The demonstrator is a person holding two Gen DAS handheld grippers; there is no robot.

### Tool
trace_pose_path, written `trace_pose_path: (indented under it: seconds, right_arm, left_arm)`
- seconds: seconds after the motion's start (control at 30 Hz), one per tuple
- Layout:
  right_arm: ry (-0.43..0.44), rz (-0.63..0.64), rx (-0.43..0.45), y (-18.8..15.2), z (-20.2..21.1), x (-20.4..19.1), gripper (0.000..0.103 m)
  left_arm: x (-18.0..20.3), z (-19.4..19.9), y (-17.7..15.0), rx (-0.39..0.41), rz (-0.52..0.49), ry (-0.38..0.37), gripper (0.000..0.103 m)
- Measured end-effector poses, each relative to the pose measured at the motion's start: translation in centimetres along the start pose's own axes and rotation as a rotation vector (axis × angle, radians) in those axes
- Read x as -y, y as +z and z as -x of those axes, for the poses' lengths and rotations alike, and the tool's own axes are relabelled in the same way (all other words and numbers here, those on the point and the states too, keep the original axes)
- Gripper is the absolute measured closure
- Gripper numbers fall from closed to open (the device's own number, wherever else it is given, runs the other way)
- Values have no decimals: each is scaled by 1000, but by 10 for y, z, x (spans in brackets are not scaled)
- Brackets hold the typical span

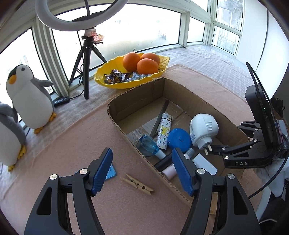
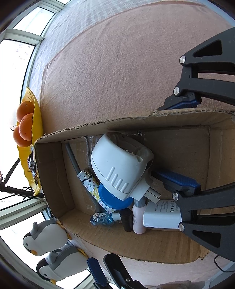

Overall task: Organize rigid objects
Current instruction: 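Move the left tool to the blue phone stand and grasp it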

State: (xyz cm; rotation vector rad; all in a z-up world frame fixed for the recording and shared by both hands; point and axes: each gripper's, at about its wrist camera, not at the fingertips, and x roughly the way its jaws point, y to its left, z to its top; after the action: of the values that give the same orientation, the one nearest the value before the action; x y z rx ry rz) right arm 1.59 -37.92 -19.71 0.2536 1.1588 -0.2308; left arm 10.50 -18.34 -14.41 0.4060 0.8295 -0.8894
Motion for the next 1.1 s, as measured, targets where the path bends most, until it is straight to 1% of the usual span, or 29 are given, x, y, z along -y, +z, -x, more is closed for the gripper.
trace_pose_path:
  seconds: [0.17, 0.3, 0.4, 0.53, 0.6, 0.67, 0.77, 0.83, 0.97, 1.03, 1.1]
  right_arm:
    - [-5, -7, -3, 1, 0, -1, 49]
    - [-16, -6, -7, 2, -1, -3, 49]
    - [-28, -6, -11, 3, -1, -6, 49]
    - [-41, -5, -18, 4, -1, -7, 49]
    - [-47, -6, -20, 5, -1, -8, 49]
    - [-55, -7, -20, 5, -1, -8, 49]
    - [-67, -12, -18, 5, -1, -10, 49]
    - [-73, -14, -16, 5, 0, -11, 49]
    - [-80, -15, -18, 4, 0, -10, 49]
    - [-83, -11, -19, 4, 1, -11, 49]
    - [-84, -11, -19, 4, 1, -11, 49]
  left_arm:
    - [-38, -1, -23, -57, -39, 27, 35]
    - [-65, -10, -28, -107, -43, 25, 35]
    - [-77, -22, -24, -131, -40, -12, 35]
    - [-89, -44, -13, -170, -21, -89, 35]
    - [-95, -55, -8, -191, 1, -146, 38]
    - [-99, -66, -6, -218, 23, -192, 38]
    - [-102, -78, -9, -259, 28, -222, 38]
    - [-102, -82, -14, -284, 26, -239, 41]
    - [-98, -75, -22, -287, 20, -247, 41]
    - [-92, -71, -27, -291, -9, -208, 41]
    - [-82, -66, -33, -297, -48, -162, 43]
